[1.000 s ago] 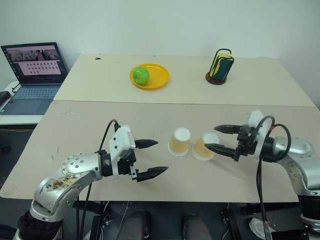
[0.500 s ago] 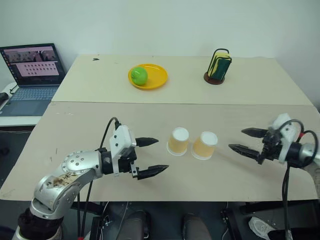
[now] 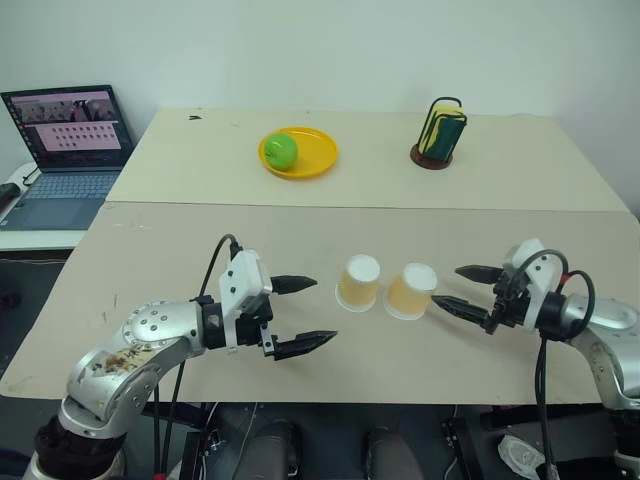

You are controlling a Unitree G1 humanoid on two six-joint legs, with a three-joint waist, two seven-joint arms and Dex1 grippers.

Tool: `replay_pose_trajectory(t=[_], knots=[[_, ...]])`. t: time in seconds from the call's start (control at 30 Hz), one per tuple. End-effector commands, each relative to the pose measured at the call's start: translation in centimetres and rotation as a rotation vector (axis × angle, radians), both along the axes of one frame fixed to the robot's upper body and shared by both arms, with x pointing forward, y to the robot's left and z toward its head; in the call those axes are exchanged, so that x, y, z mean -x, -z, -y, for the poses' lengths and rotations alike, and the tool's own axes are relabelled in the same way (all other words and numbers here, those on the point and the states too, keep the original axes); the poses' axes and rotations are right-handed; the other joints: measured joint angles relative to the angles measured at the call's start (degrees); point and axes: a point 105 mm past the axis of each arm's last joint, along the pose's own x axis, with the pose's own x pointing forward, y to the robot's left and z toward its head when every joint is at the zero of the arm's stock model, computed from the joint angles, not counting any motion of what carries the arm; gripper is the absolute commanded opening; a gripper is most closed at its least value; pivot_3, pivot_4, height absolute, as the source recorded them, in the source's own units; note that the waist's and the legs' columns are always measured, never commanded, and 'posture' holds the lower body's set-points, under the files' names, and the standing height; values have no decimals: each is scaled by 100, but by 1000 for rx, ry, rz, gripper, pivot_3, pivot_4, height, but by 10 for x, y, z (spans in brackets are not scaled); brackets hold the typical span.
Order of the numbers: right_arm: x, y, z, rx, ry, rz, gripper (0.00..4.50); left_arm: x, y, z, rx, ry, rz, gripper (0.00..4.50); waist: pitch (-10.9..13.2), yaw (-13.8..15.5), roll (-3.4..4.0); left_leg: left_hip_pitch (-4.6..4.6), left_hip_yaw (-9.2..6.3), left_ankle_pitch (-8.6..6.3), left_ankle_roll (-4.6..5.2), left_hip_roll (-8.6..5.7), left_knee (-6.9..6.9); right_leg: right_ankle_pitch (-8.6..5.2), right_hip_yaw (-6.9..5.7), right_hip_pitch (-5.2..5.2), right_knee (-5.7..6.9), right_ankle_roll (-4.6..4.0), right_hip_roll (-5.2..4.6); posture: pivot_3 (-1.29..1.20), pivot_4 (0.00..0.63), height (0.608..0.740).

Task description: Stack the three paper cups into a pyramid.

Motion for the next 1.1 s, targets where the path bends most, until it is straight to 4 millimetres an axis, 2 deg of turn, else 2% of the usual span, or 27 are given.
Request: replay_pose_trajectory(t=[0.03,0.27,0.37,0.47,0.53,0.63,0.7,0.8,0.93,1.03,1.1], knots=[[0,-15,-4,-7,-28,56,4426,4,-7,1,11,13,28,4500,0,2,0,0,0,0,0,0,0,0,0,0,0,0,0,0,150,726],[15,-23,8,30,-49,30,4426,4,-4,-1,11,5,25,4500,0,14,0,-1,0,0,0,-1,0,0,-1,0,0,0,0,0,150,726],[29,-34,18,54,-72,18,4426,4,-4,-2,13,-2,24,4500,0,29,0,-2,-1,-1,1,-1,0,0,-2,1,-1,0,-2,0,150,726],[38,-54,28,67,-67,40,4426,4,-3,-3,16,-18,21,4500,0,18,0,-1,0,-1,2,0,1,0,0,3,-1,0,-3,0,150,726],[42,-76,15,28,-117,106,4426,2,-4,-5,20,-42,29,4500,0,-2,0,2,0,-1,2,3,1,0,0,4,0,0,-3,0,150,726],[51,-97,-20,-54,-232,182,4426,-4,-10,-7,44,-103,63,4500,0,-45,0,6,0,-1,1,11,0,0,8,3,2,0,1,0,150,726],[53,-102,-34,-84,-250,199,4426,-12,-17,-11,70,-182,104,4500,1,-30,-1,6,-1,-1,0,16,0,0,5,4,2,0,2,0,150,726],[63,-96,-46,-104,-291,167,4426,-33,-35,-27,152,-395,204,4500,3,47,-6,1,-2,-2,1,9,0,0,1,4,-4,1,-3,0,150,726],[63,-93,-43,-153,-269,155,4426,-52,-67,-69,269,-818,405,4500,8,106,-14,-8,-6,-5,7,-7,3,2,-5,4,-12,3,-20,0,150,726],[59,-91,-36,-153,-243,154,4426,-50,-71,-85,297,-991,444,4500,11,130,-25,-8,-5,-6,9,-11,7,6,-4,5,-13,11,-35,0,150,726],[55,-91,-34,-163,-240,153,4426,-45,-56,-85,278,-1027,411,4500,10,124,-24,-8,-4,-6,8,-12,6,7,-4,4,-11,11,-29,0,150,726]])
